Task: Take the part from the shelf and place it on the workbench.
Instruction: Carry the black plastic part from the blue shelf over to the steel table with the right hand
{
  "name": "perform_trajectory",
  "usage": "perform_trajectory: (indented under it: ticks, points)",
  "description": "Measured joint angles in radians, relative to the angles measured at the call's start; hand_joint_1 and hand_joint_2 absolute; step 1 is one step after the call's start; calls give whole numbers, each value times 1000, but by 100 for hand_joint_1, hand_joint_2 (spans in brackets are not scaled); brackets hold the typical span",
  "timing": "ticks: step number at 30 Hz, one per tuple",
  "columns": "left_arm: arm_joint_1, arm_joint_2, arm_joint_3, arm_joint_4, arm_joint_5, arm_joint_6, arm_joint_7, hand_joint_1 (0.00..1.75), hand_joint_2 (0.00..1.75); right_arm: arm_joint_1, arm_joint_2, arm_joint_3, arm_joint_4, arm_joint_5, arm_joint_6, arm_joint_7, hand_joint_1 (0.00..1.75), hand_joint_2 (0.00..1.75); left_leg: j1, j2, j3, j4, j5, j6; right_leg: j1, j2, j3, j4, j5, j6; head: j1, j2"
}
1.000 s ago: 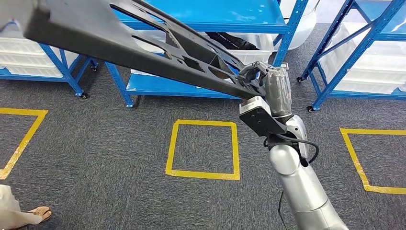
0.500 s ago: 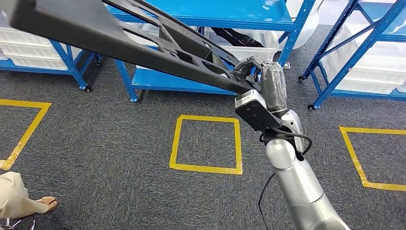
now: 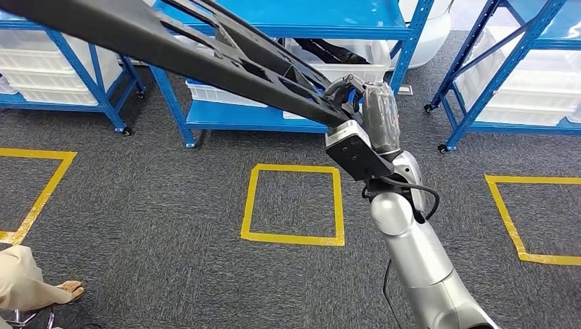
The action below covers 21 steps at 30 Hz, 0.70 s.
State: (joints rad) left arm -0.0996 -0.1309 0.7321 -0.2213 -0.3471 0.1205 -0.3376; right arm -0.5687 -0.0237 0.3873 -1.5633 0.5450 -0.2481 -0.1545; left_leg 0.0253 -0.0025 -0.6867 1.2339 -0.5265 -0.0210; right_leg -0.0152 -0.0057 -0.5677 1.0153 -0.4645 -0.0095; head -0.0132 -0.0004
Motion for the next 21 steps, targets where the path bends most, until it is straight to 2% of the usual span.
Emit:
perform_trajectory:
  ticks: [1,3,5,7,8,10,12,13,14,15,17,18,19,21]
  points:
    - [0,0,0,0,0,1,0,0,0,0,2,0,2,-2,1,0,175,175,3,0,31,-59,24,0,0,0,-1,3,-1,1,0,0]
    - [-2,0,0,0,0,4,0,0,0,-4,8,0,5,-7,4,-1,175,175,4,-1,79,-157,53,4,7,2,-10,12,-1,8,0,0]
    - [-2,0,1,0,1,6,1,0,0,-7,14,1,8,-10,8,-4,175,175,-2,-2,86,-184,55,13,14,3,-20,15,3,19,2,0]
    - [0,-1,3,0,4,9,2,0,0,-7,18,1,10,-11,13,-9,175,175,-3,-2,81,-193,63,29,15,3,-27,18,3,29,4,0]
    - [0,-2,6,1,6,10,2,0,0,-8,19,1,12,-9,14,-12,175,175,-1,-1,81,-199,69,38,15,3,-37,31,-7,31,4,0]
    - [-1,-3,12,1,10,12,2,0,0,-10,21,1,15,-3,14,-16,175,175,2,1,78,-207,79,52,10,4,-79,119,-54,31,7,0]
    - [0,-3,19,1,12,15,2,0,0,-11,22,1,21,6,14,-19,175,175,2,1,72,-208,83,56,6,4,-135,252,-106,32,8,0]
    - [1,-3,22,1,12,15,2,0,0,-10,22,1,25,10,13,-20,175,175,2,1,70,-208,85,56,4,4,-148,291,-118,37,9,0]
    - [2,-3,23,1,12,16,2,0,0,-10,22,1,29,14,13,-21,175,175,3,1,68,-207,87,55,2,4,-143,292,-115,45,9,0]
    - [2,-3,25,1,13,16,2,0,0,-10,22,1,31,16,13,-21,175,175,4,1,67,-207,89,52,-1,3,-117,251,-97,54,9,0]
    - [2,-3,25,1,13,16,2,0,0,-11,23,1,34,18,13,-22,175,175,5,-1,66,-206,91,45,-7,3,-37,104,-49,68,10,0]
    - [2,-3,25,1,13,16,2,0,0,-12,24,1,35,19,13,-23,175,175,3,-1,64,-205,93,39,-7,4,-7,45,-33,68,10,0]
    - [2,-3,25,1,13,17,2,0,0,-13,26,1,36,19,13,-23,175,175,1,-2,61,-204,94,37,-10,6,8,11,-26,63,10,0]
    - [3,-2,25,1,13,18,2,0,0,-13,28,2,39,19,13,-24,175,175,-1,-2,55,-204,98,43,-9,11,9,1,-22,51,8,0]
